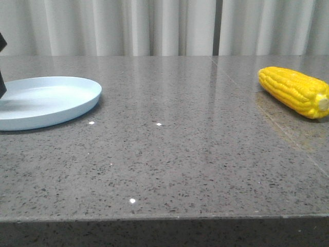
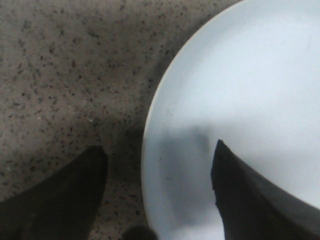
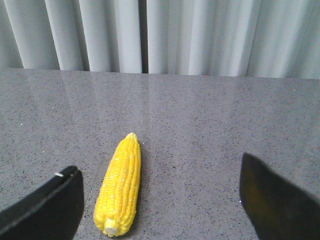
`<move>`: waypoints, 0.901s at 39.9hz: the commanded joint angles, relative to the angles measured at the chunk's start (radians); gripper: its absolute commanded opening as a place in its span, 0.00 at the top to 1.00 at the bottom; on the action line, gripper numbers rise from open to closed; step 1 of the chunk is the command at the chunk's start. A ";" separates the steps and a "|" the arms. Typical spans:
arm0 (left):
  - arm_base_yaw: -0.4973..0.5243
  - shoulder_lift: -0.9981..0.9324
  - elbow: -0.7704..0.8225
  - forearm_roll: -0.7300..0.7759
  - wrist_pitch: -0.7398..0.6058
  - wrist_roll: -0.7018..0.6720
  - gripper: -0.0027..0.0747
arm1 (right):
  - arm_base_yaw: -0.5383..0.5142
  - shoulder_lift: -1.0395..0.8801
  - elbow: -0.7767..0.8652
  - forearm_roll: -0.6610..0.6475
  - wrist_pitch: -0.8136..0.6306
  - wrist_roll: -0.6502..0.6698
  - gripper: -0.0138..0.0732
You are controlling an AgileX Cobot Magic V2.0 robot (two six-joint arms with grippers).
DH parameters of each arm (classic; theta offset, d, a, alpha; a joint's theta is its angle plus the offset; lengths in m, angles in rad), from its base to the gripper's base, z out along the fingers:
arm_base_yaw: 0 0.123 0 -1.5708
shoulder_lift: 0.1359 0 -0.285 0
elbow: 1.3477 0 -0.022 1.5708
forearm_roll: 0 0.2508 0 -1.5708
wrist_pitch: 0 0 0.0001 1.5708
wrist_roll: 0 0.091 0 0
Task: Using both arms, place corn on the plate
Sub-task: 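Lower the left gripper onto the rim of the pale blue plate, then push the plate with the left gripper toward the table center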
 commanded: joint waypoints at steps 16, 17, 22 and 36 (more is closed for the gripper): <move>-0.008 -0.011 -0.034 -0.020 -0.025 0.021 0.99 | -0.003 0.013 -0.039 0.007 -0.078 -0.009 0.09; -0.008 -0.011 -0.034 -0.020 -0.027 0.021 0.99 | -0.003 0.013 -0.039 0.007 -0.078 -0.009 0.09; -0.008 -0.017 -0.050 -0.049 -0.025 0.024 0.99 | -0.003 0.013 -0.039 0.007 -0.078 -0.009 0.09; -0.142 -0.086 -0.153 -0.297 -0.027 0.040 0.99 | -0.003 0.013 -0.039 0.007 -0.078 -0.009 0.09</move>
